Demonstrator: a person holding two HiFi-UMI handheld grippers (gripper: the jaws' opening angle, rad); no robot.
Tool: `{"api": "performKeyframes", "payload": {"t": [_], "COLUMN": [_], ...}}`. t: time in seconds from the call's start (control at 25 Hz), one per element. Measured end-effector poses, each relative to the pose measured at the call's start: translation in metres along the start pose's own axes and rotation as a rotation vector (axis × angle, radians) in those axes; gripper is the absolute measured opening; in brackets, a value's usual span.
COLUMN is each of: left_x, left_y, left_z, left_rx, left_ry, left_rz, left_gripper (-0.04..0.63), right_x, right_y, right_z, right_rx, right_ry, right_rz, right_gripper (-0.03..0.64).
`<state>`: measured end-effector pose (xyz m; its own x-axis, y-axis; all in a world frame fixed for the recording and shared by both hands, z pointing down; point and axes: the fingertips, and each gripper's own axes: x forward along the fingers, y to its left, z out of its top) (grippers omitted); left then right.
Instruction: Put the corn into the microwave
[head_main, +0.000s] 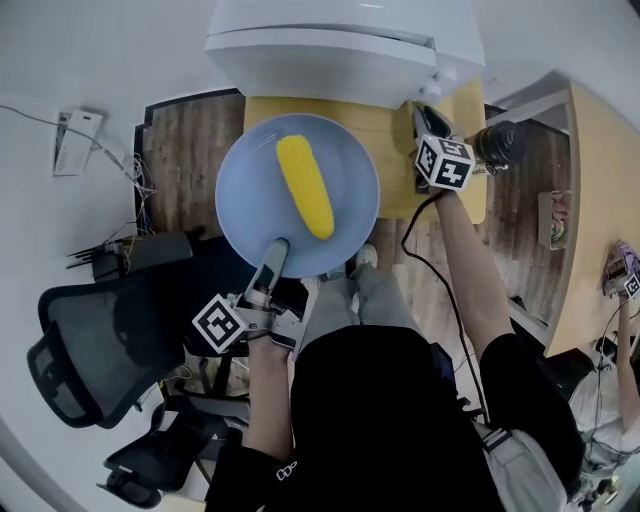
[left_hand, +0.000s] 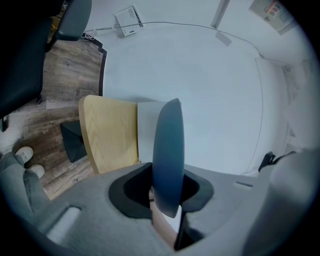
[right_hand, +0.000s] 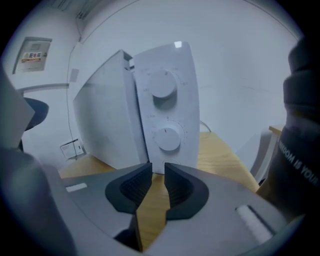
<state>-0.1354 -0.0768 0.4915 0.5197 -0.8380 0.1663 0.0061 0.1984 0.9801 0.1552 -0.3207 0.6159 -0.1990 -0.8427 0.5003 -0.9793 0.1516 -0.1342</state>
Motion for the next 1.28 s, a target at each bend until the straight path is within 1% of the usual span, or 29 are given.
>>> {"api": "performKeyframes", "payload": {"t": [0.12,0.2,0.36,0.52,0.6,0.72,0.84,1.0,1.08,1.16,1.28], "left_x": [0.003,0.004,0.003,-0.001,-0.004,-0.012,-0.012,-0.016,-0.017,-0.018,-0.021], "left_y": [0.0,0.001,-0.001,-0.002,-0.004,-0.007,-0.009,-0.011,-0.012,-0.012,-0.013], "left_z": [-0.003,-0.004,-0.006,-0.011,-0.012,-0.012,-0.018,-0.02,-0.022,-0.024,-0.025], "left_rx": [-0.002,-0.003,-0.005,-0.007,-0.013,-0.006,-0.005,0.0,0.003,0.002,0.004], "left_ry": [0.011,0.016,0.021,0.027,0.023,0.007,-0.003,-0.015,-0.016,-0.015,-0.016], "left_rz": [-0.004,-0.007,-0.022,-0.037,-0.042,-0.05,-0.062,-0.052,-0.048,-0.045,-0.043], "left_gripper": [0.094,0.095,0.095,0.095,0.095,0.097,0.097,0.097,0.097,0.097,0.097], "right_x": [-0.025,-0.042,-0.075,-0.097,-0.099,-0.096,-0.091,-0.071,-0.064,-0.059,-0.051], "right_y": [0.012,0.019,0.035,0.051,0.058,0.069,0.069,0.072,0.072,0.075,0.078], "right_z": [0.011,0.027,0.071,0.117,0.133,0.153,0.174,0.18,0.18,0.177,0.173], "right_rx": [-0.11,-0.17,-0.239,-0.386,-0.432,-0.494,-0.562,-0.528,-0.556,-0.613,-0.676], "right_ry": [-0.028,-0.065,-0.16,-0.21,-0.218,-0.208,-0.178,-0.087,-0.053,-0.023,0.003], "right_rz": [0.042,0.069,0.122,0.164,0.183,0.216,0.259,0.377,0.399,0.414,0.406], "right_gripper": [0.106,0.12,0.137,0.161,0.172,0.178,0.209,0.227,0.227,0.227,0.225]}}
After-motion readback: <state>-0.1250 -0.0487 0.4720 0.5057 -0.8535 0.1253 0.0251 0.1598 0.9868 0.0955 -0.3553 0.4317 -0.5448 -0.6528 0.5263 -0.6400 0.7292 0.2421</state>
